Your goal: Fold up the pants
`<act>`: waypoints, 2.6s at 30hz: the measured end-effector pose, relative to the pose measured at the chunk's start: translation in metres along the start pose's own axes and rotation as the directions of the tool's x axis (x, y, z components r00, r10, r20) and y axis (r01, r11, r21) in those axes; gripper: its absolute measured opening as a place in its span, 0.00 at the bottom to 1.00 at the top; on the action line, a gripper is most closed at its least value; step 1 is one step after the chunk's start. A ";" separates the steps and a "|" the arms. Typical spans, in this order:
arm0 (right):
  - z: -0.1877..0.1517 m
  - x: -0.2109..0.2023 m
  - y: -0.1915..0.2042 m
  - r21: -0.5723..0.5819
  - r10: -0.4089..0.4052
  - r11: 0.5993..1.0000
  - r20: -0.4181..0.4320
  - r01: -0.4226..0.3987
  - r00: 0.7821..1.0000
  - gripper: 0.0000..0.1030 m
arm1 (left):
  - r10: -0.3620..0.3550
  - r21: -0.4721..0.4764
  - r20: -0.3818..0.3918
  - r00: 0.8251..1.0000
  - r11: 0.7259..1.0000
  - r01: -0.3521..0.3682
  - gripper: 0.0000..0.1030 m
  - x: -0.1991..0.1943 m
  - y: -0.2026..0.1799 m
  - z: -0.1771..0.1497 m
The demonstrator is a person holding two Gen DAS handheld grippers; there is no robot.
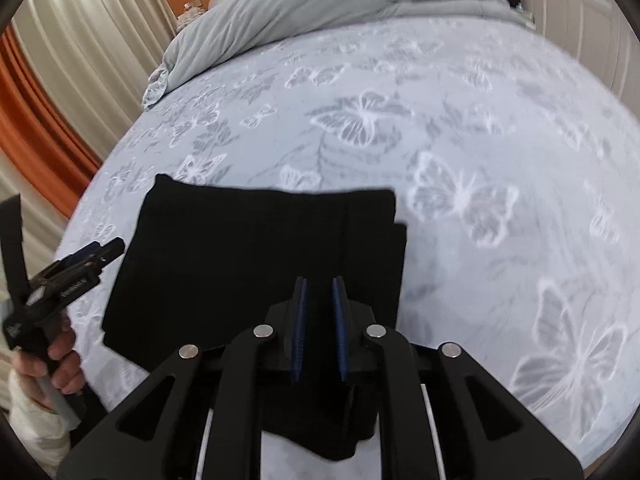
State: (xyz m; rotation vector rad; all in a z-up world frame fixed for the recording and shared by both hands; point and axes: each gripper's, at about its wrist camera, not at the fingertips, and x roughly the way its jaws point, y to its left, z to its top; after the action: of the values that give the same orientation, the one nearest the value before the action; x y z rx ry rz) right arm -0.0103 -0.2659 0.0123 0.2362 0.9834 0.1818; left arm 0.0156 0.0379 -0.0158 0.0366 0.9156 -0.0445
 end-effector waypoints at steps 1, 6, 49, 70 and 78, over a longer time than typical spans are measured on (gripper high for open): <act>0.002 0.002 0.002 0.003 0.004 1.000 -0.007 -0.004 1.000 0.13 | 0.008 0.008 0.001 1.000 1.000 -0.008 0.62 -0.001 0.000 -0.002; -0.006 -0.001 0.003 0.012 -0.017 1.000 0.002 0.017 1.000 0.54 | 0.032 0.021 -0.020 0.999 0.999 -0.031 0.62 0.001 0.007 -0.013; -0.003 0.001 -0.005 0.076 0.133 0.989 -0.088 -0.127 0.987 0.18 | -0.330 0.523 0.019 0.944 0.808 0.272 0.84 -0.047 -0.154 -0.098; 0.006 0.013 -0.018 0.120 0.112 0.988 -0.110 -0.099 0.988 0.76 | -0.480 -0.002 0.152 0.864 0.874 0.486 0.14 -0.055 0.036 0.000; -0.012 0.061 -0.018 0.127 0.025 0.992 -0.178 -0.002 0.984 0.59 | -0.390 -0.144 0.227 0.892 0.893 0.427 0.00 -0.057 0.101 -0.003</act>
State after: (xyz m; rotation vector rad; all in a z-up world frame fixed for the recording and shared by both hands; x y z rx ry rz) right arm 0.0137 -0.2664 -0.0480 0.3474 1.1746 0.1547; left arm -0.0157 0.1405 0.0293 -0.3382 0.7169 -0.3499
